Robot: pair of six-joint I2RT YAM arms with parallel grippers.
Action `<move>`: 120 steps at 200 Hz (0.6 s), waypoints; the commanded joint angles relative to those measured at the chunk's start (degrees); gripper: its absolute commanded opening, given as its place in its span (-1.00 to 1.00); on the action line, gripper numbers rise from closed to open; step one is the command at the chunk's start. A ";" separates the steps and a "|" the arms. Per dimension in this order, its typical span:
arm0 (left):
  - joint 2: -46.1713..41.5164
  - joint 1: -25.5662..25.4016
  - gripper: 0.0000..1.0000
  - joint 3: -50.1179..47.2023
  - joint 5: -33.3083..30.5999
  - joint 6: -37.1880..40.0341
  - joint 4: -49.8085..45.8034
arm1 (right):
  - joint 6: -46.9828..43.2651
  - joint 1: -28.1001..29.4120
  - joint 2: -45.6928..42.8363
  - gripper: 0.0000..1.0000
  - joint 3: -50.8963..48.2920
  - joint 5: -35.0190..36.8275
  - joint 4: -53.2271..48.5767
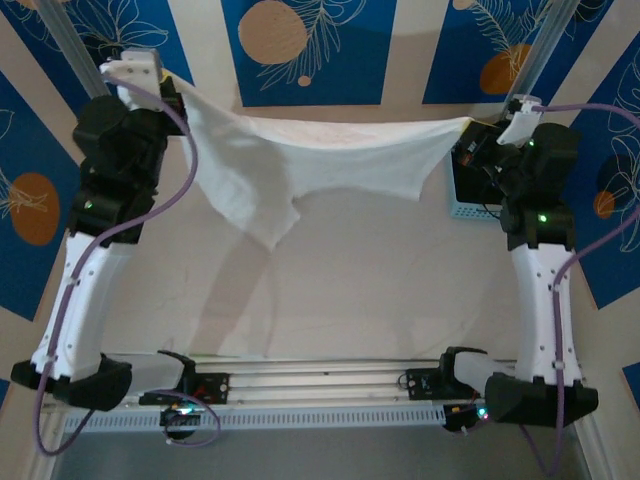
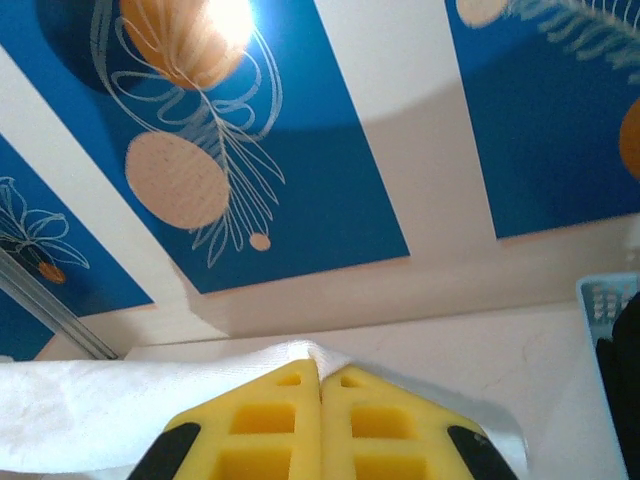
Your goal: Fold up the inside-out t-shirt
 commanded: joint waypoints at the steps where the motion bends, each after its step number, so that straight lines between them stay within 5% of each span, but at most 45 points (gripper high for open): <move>1: -8.07 0.56 -1.00 1.10 4.69 -1.39 2.17 | -2.40 0.22 -6.17 -1.00 4.21 1.19 -2.89; 63: -21.19 0.50 -1.00 0.60 13.14 -9.07 4.59 | -2.79 0.22 -17.28 -1.00 11.64 1.75 -9.90; 120: -14.92 0.50 -1.00 5.41 4.23 -3.01 4.66 | -4.64 0.22 -16.24 -1.00 15.64 3.03 -10.31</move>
